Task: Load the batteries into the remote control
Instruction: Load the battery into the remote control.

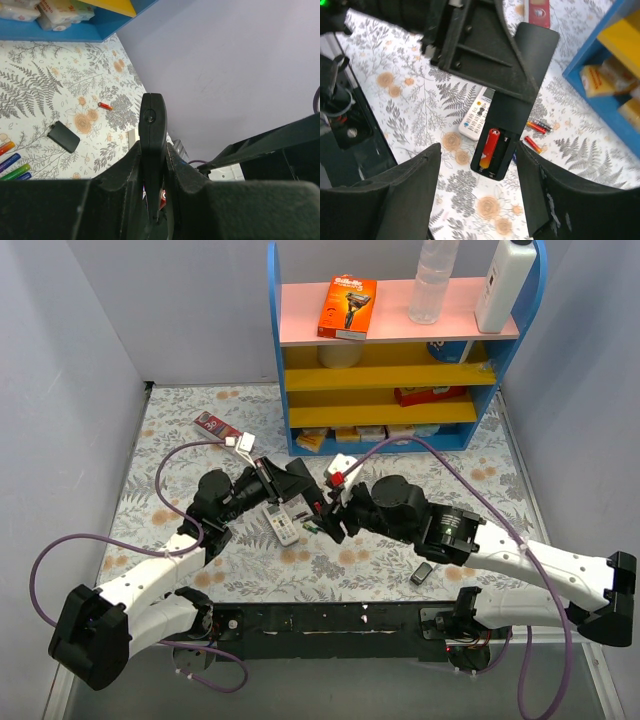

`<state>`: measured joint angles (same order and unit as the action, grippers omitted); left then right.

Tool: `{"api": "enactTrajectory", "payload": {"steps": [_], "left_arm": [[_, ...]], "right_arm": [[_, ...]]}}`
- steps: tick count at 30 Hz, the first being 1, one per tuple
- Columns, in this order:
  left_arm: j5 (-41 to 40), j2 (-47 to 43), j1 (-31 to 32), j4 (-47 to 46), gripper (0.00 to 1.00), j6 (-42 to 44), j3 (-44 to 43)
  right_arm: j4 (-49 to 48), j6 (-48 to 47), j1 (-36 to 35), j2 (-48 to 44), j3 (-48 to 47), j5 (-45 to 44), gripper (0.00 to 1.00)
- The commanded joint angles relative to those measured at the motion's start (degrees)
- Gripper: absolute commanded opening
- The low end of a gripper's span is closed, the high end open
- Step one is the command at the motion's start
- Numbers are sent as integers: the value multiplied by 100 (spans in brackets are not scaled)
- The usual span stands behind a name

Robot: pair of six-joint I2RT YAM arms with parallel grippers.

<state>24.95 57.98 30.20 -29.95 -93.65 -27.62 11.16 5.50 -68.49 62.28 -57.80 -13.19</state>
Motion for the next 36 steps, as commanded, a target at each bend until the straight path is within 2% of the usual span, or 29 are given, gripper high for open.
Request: {"api": "enactTrajectory", "payload": {"steps": [1,5,9,12,14,17,23,36], "left_arm": [[317,3,21,104,0,127,-376],[730,187,30,-10,0,22,-472],[1090,275,30,-46,0,13,-578],[1363,337,30,-46,0,22,-710],[1503,372,30,-45,0,22,-780],[1539,364,22,-19,0,48,-815],[1645,364,30,-1,0,66,-833],[1680,408,21,-19,0,31,-877]], "right_arm": [[229,-1752,2,-409,-223,895,68],[790,-2815,-7,-436,-451,1521,68],[1169,-3282,20,-392,-706,1662,65],[1257,-3520,159,-366,-750,1776,53],[1319,-3564,309,-305,-803,2065,46],[1406,-3643,634,-173,-908,2522,42],[1301,-3670,916,-14,-952,2909,37],[1301,-3556,1039,284,-1111,3499,32]]}}
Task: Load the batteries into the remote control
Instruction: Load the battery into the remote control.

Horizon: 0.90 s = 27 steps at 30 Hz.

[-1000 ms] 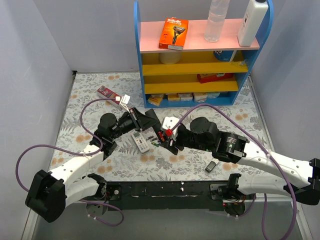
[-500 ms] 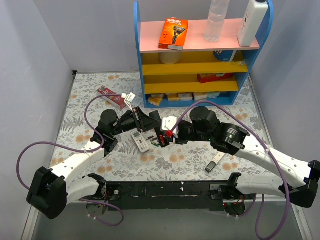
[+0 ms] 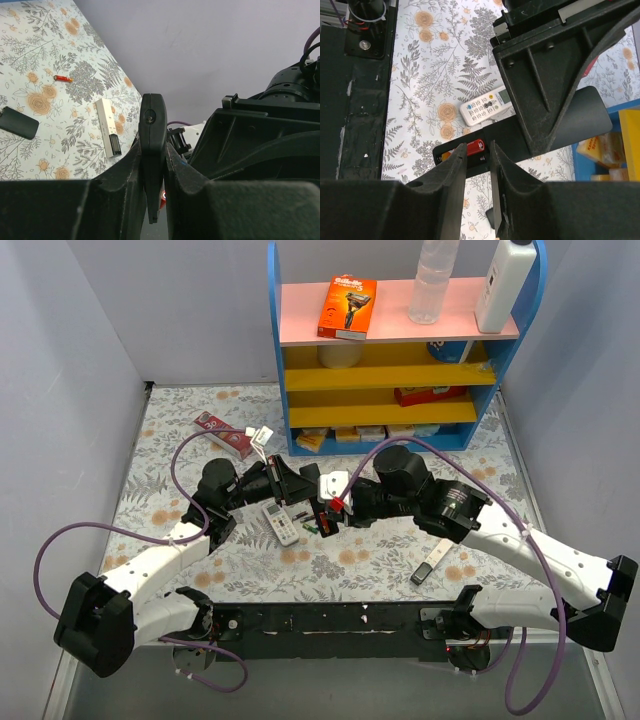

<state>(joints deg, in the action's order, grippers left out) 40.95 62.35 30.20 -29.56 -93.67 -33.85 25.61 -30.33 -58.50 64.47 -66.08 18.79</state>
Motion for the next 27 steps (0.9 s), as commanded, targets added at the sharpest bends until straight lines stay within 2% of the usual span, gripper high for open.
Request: {"api": "enactTrajectory", "payload": {"steps": [1,6,11,21,22,27], "left_arm": [[80,-30,21,-50,0,33,-245],[71,-38,30,-50,0,24,-254],[62,-65,30,-155,0,-64,-210],[-34,58,22,-1499,0,-1109,106],[-95,50,30,-1526,0,-1153,98],[-271,-91,30,-1448,0,-1127,-8]], "right_arm": [[-135,35,40,75,-273,301,31],[-135,71,58,189,-194,275,30],[-12,97,67,303,-45,283,24],[-117,387,67,145,657,433,13],[-135,413,67,128,719,416,11],[-187,457,58,66,1044,249,10]]}}
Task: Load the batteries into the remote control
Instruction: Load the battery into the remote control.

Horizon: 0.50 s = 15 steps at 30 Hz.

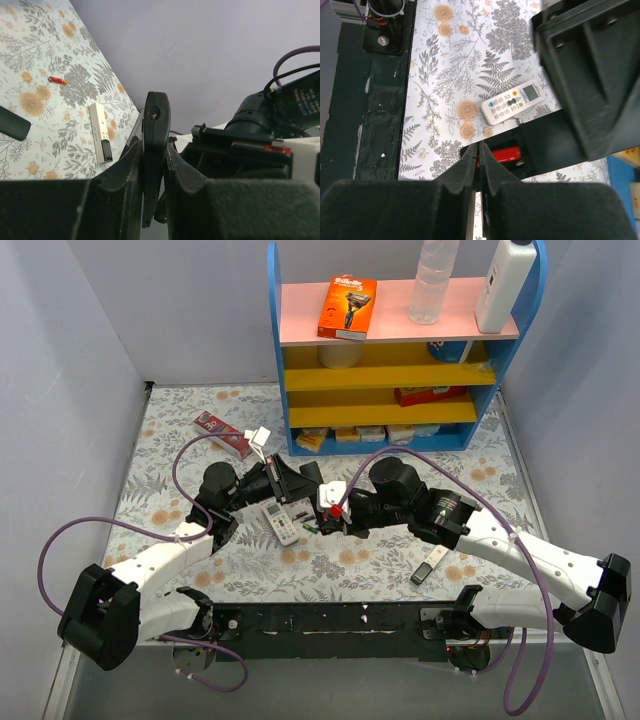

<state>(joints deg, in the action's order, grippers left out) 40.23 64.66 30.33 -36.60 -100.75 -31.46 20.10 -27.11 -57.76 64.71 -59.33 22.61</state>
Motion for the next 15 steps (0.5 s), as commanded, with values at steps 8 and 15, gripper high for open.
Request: {"api": "enactTrajectory", "payload": {"steps": [8,15], "left_arm": [[-331,-463,17,-314,0,-8,-264],[-1043,-718,17,759,0,943,148]], "right_arm": [[319,373,-8,16,415,-178,20],[232,1083,-8,-186,-122,-344,28]]}}
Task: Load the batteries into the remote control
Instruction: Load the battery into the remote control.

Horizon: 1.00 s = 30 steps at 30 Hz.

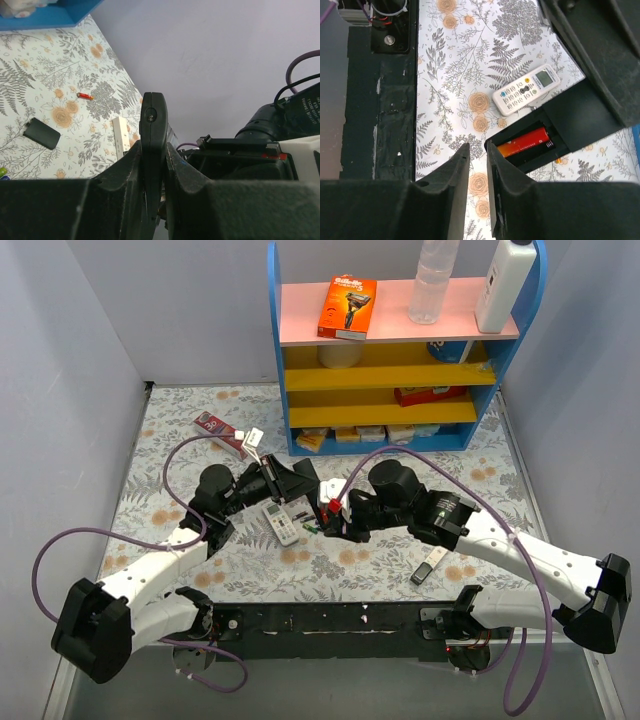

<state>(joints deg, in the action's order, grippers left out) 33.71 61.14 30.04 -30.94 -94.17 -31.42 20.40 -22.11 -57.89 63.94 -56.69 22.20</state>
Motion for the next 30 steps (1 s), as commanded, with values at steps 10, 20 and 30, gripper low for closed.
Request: {"api": "enactTrajectory", "payload": {"steps": [10,20,30], "left_arm": [[-1191,-402,46,264,0,382,400],[-1385,-164,37,369,0,373,180],[-1447,-164,46,598,0,127,66]], "right_arm": [[104,2447,-99,-49,-659,-1559,54],[482,3730,-399,750,-1344,-2772,67],[1229,4294,-548,1472,-2057,-3248,70]]}}
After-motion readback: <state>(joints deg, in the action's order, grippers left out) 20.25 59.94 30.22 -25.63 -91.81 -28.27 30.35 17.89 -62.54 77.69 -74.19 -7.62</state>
